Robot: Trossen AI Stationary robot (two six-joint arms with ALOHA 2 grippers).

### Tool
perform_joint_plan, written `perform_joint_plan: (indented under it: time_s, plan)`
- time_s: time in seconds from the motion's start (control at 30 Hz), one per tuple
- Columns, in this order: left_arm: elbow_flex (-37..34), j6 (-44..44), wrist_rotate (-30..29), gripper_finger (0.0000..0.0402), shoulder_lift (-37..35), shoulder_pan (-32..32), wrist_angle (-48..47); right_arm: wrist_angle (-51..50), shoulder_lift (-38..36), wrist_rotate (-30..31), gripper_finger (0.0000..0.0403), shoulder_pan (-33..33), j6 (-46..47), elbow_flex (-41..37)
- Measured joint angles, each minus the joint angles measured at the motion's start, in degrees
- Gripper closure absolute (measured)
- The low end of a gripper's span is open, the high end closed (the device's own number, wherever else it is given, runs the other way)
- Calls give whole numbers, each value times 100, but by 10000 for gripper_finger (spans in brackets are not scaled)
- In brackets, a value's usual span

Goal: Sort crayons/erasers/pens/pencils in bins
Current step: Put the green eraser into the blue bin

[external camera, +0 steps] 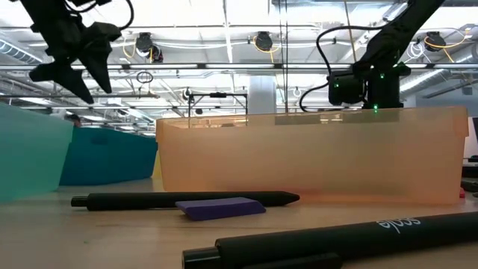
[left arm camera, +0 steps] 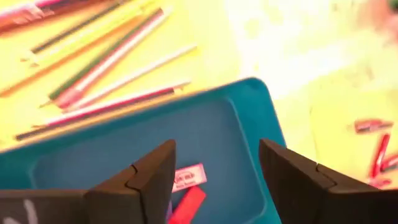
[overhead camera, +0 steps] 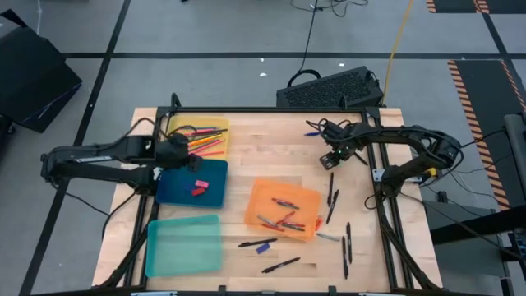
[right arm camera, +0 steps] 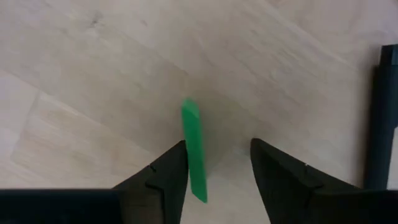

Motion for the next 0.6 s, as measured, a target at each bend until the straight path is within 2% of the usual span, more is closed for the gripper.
perform_joint_plan:
  time_s: [0.17, 0.33, 0.53, 0.6]
  plan:
    - [-77, -1, -66, 172, -249, 136, -20, 68, 59, -16, 257, 94, -10, 11]
    - [-262, 2, -59, 172, -273, 140, 63, 105, 61, -24, 303, 153, 155, 7]
    - [-548, -87, 513, 172, -266, 158, 1343, 165, 20, -179, 384, 333, 113, 23]
    - [-692, -161, 787, 172, -223, 216, 1867, 205, -26, -449, 390, 478, 24, 115]
